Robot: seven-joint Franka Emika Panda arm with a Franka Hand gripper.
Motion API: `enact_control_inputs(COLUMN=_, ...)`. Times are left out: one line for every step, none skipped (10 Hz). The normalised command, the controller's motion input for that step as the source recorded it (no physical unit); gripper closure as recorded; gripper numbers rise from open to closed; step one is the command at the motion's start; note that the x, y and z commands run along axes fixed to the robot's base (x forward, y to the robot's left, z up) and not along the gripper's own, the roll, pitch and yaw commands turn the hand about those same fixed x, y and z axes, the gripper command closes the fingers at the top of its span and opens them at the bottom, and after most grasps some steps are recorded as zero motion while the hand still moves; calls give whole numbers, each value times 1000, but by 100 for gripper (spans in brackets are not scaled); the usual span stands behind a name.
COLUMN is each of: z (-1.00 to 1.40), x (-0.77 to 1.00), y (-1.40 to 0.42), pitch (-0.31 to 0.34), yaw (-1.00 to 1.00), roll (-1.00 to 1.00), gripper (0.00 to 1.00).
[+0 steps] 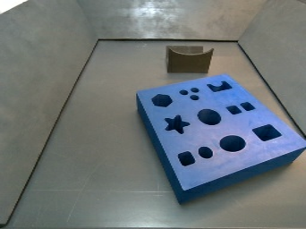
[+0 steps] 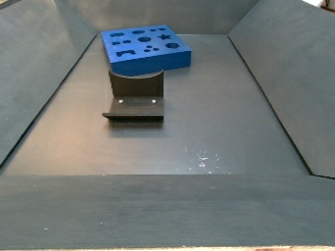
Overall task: Pick up the star object. Move up. Move to above the board. Insert the star object.
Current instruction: Insert the star object.
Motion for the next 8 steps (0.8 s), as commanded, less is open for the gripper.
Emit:
enact_control_inputs(z=-731, x=629, y=-314, pitch=329, yaw=497, roll=-91, gripper=100)
enact_control_inputs(z=0, x=0, y=-209, pitch=0, yaw=77, roll=9, gripper=100)
enact_control_inputs(z=-11, x=-40, y=0, pitch=-157, yaw=86, roll=-34, gripper=100)
enact_control_inputs(z=-489, x=317, y=123, pitch=-129, yaw=317, roll=-323, gripper=100)
enact_control_inputs(z=-680, x=351, y=0, pitch=0, yaw=791, roll=-346, gripper=100)
enact_control_inputs(z=-714, x=317, y=0, pitch=0, yaw=814, roll=-343, gripper=100)
enact_control_inputs(z=-700, x=391, y=0, pitch=0, yaw=769, roll=-317, gripper=100)
enact_control_inputs(z=-551, x=629, y=-240, pitch=11, yaw=526, roll=-29, gripper=100)
